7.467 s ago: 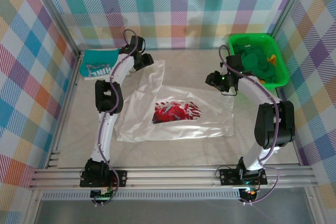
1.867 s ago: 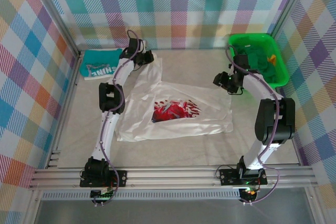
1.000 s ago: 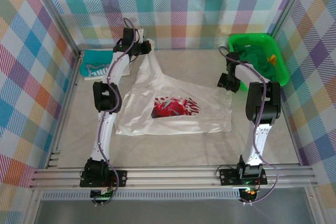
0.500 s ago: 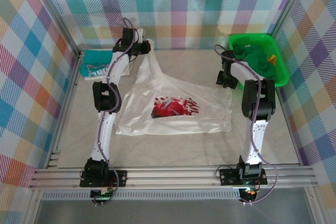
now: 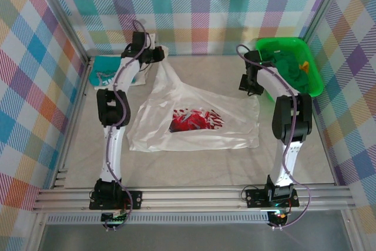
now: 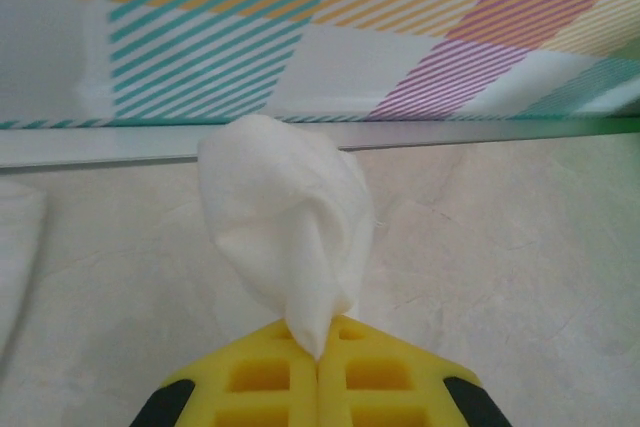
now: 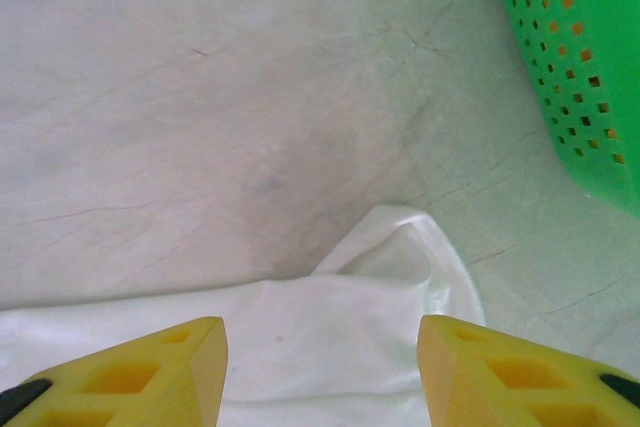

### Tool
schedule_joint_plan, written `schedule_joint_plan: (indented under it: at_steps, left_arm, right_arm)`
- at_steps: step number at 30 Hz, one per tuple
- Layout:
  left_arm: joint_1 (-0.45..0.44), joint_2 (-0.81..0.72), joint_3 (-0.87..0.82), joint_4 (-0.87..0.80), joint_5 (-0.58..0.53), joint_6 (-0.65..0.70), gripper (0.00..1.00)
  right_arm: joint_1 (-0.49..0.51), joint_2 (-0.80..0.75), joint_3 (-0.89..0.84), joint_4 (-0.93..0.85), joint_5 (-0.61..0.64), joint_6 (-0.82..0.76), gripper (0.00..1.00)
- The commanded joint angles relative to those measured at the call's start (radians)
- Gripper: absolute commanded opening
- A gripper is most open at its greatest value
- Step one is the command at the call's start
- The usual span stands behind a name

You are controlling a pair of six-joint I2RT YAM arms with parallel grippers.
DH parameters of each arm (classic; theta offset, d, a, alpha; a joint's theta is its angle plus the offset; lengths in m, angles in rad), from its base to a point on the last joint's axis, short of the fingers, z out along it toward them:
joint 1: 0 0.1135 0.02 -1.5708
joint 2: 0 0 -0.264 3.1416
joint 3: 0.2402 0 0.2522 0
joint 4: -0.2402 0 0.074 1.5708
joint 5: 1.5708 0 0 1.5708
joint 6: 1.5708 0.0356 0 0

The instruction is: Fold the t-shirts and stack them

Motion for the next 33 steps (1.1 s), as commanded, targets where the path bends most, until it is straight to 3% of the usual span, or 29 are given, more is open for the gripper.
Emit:
schedule_joint_plan:
  at_steps: [1, 10, 17, 27, 33]
  left_arm:
    - [0.058, -0.09, -0.066, 0.092, -0.019, -0.019, 0.0]
    - [0.104, -0.061, -0.058, 0.021, -0.032, 0.038, 0.0]
    - [0.108, 0.007, 0.032, -0.017, 0.059, 0.033, 0.0]
    - [0.084, 0.048, 0.109, -0.045, 0.115, 0.056, 0.0]
    - [0.06, 0.08, 0.189, -0.107, 0.153, 0.118, 0.0]
  right_arm:
    - [0.01, -0.009, 0.013, -0.021, -0.024, -0.009, 0.54]
    - [0.01, 0.132, 0.164, -0.083, -0.081, -0.015, 0.55]
    - [0.01, 0.263, 0.307, -0.059, -0.186, -0.025, 0.56]
    - [0.009, 0.468, 0.581, -0.201, -0.075, 0.029, 0.61]
    - [0.004, 0.546, 0.665, -0.233, -0.103, 0.042, 0.59]
